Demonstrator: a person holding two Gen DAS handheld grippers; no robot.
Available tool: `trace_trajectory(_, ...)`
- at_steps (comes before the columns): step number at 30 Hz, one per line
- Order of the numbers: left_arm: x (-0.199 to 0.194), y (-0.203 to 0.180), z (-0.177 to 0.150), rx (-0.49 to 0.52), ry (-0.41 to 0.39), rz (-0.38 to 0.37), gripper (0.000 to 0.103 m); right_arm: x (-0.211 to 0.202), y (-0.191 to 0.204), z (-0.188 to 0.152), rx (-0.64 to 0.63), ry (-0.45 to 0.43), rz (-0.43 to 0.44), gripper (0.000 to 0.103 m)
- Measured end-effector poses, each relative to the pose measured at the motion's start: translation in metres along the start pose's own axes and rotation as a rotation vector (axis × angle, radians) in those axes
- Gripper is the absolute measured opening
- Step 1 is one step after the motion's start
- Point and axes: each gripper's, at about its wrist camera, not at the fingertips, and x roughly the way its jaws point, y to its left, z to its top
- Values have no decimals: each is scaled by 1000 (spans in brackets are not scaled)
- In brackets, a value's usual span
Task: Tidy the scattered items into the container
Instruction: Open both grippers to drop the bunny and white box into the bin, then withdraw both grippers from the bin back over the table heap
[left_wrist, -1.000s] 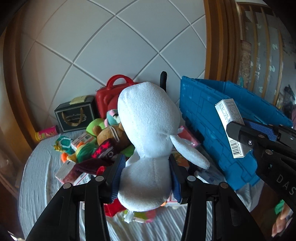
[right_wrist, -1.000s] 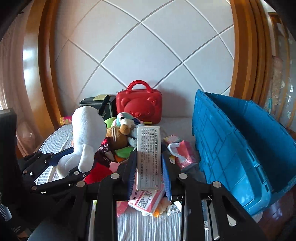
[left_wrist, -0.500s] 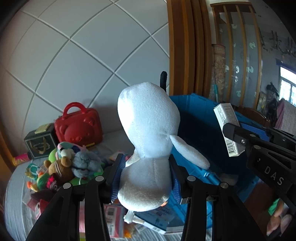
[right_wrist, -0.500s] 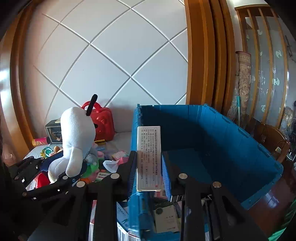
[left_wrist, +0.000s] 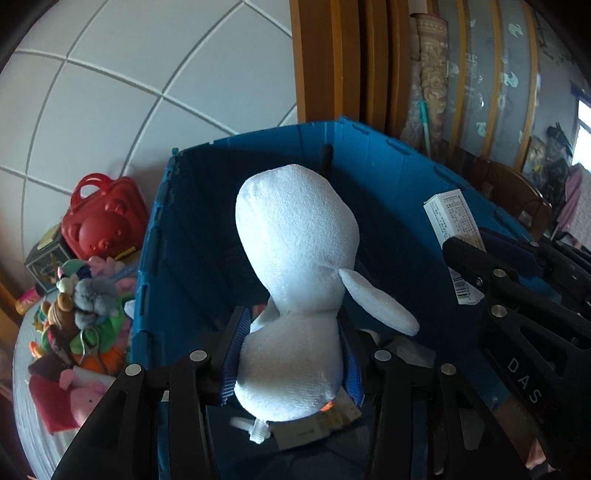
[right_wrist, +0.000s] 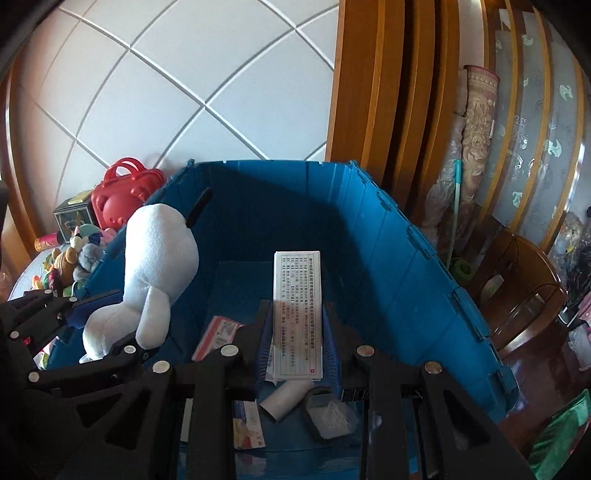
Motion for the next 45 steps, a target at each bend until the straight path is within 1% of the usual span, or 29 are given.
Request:
trace_trajectory(2, 12, -12, 3, 7, 48, 2, 45, 11, -13, -4, -6, 38, 2, 26)
trace_trajectory(6, 27, -30, 5, 7, 105, 10, 45, 29, -26, -6, -31, 102, 5, 26)
trace_trajectory(8, 33, -32, 5, 2, 126, 17, 45, 35, -29, -7, -42, 126, 8, 26)
trace_trajectory(10, 38, -33, 6, -4, 150, 9, 46, 41, -31, -8, -48, 145, 12, 26)
trace_trajectory(13, 39, -36, 6, -1, 155, 16, 47, 45, -34, -9, -46, 155, 20, 26)
trace_trajectory(16, 37, -37, 7, 3, 147, 25, 53, 48, -38, -8, -37, 153, 23, 26)
trace_trajectory(18, 37, -36, 7, 3, 142, 28, 64, 48, -41, -7, -25, 149, 19, 26)
trace_trajectory(19, 36, -36, 8, 2, 138, 28, 67, 48, -43, -6, -17, 146, 15, 26)
trace_trajectory(20, 36, -35, 8, 1, 134, 28, 73, 48, -44, -5, -12, 144, 11, 29)
trace_trajectory(21, 35, -34, 9, -1, 130, 27, 76, 48, -45, -5, -7, 142, 5, 42)
trace_trajectory(22, 34, -34, 9, -2, 126, 27, 77, 47, -46, -4, -4, 139, -5, 51)
trace_trajectory(23, 34, -33, 9, -2, 125, 27, 77, 47, -46, -3, -2, 135, -15, 71)
trace_trajectory(24, 33, -33, 9, -1, 125, 26, 77, 46, -46, -2, -3, 131, -22, 80)
trace_trajectory(29, 30, -30, 9, -8, 124, 25, 78, 38, -49, 0, 13, 120, -34, 80)
trace_trajectory(31, 29, -29, 8, -10, 122, 23, 79, 35, -51, 0, 16, 120, -40, 83)
trace_trajectory(32, 28, -29, 8, -10, 121, 23, 80, 34, -51, -1, 15, 122, -43, 88)
trace_trajectory(33, 27, -28, 8, -11, 121, 23, 80, 33, -51, -1, 15, 124, -46, 91)
trace_trajectory(45, 13, -16, -2, -25, 104, 24, 80, 22, -43, -4, 29, 114, -45, 92)
